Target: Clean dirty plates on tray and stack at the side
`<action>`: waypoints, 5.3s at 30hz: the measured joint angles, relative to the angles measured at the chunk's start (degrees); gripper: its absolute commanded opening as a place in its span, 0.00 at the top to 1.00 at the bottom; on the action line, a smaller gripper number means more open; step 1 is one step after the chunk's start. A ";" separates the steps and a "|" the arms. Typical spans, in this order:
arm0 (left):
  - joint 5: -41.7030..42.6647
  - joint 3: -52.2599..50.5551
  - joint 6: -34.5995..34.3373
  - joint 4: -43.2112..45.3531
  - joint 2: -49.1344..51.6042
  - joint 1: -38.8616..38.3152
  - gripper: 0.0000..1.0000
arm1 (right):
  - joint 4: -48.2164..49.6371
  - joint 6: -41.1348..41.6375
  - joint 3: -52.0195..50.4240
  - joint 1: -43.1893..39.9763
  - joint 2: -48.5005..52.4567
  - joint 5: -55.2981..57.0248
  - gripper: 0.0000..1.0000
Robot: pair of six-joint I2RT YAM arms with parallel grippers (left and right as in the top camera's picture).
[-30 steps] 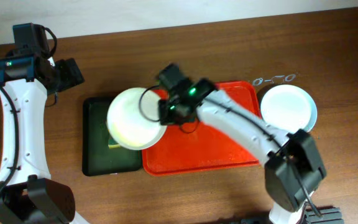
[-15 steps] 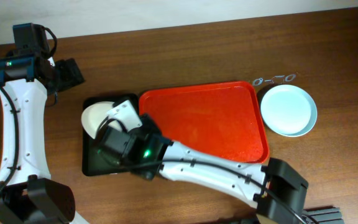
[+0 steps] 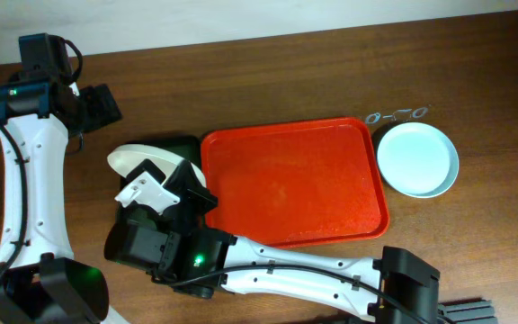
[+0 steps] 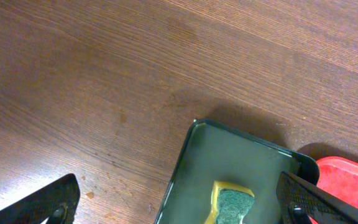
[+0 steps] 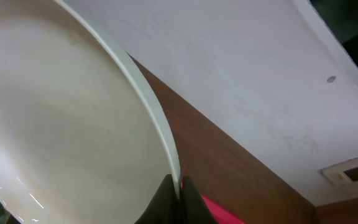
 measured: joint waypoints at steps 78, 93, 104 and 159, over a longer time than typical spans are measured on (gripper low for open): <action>0.02 0.00 0.00 -0.02 -0.02 0.00 0.01 | -20.85 17.44 -28.17 -90.86 -13.31 -64.39 0.22; 0.00 0.00 0.00 -0.02 -0.02 0.00 0.01 | -19.67 -0.74 -28.17 -64.39 -13.31 -70.20 0.01; 0.00 0.00 0.00 -0.02 -0.02 0.00 0.01 | -19.67 -0.98 -28.17 -64.39 -13.31 -70.18 0.02; 0.00 0.00 0.00 -0.04 0.00 0.00 0.01 | 25.42 -2.23 -90.31 -69.92 -106.66 -72.72 0.02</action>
